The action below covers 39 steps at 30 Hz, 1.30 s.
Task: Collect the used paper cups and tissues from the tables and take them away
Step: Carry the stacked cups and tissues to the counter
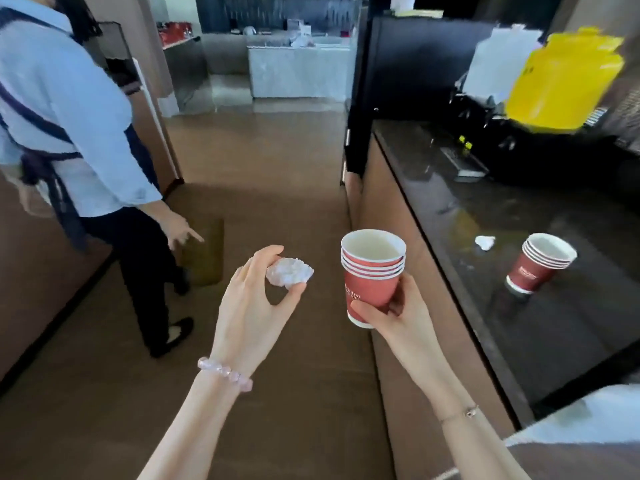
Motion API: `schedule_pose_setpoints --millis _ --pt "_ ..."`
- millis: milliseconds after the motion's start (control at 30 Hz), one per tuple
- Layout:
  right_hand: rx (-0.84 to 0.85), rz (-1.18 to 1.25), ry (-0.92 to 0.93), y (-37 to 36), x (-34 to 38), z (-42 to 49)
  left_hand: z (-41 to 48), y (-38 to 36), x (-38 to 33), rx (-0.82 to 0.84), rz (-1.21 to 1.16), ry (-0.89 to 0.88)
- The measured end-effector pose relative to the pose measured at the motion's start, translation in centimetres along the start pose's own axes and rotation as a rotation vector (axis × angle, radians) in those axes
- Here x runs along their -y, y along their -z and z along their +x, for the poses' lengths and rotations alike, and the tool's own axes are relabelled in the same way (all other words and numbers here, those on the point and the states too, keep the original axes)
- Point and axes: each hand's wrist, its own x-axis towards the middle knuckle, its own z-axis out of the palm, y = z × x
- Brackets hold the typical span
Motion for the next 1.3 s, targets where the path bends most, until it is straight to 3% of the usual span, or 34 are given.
schedule_pose_setpoints --millis 367,833,1100,1300 --pt "-0.454 -0.004 -0.019 1.7 -0.6 7.0 13.3 -8.1 2.4 0.327 -0.187 -0.238" --pt "-0.808 -0.065 -0.061 9.3 -3.4 16.5 24.8 -22.4 -1.8 0.539 -0.301 -0.481" --pt "-0.946 -0.117 -0.076 10.9 -2.5 18.5 28.2 -28.2 -3.7 0.661 -0.372 -0.540" --pt "-1.148 -0.135 -0.102 11.4 -2.8 20.1 30.7 -33.8 -4.3 0.811 -0.417 -0.649"
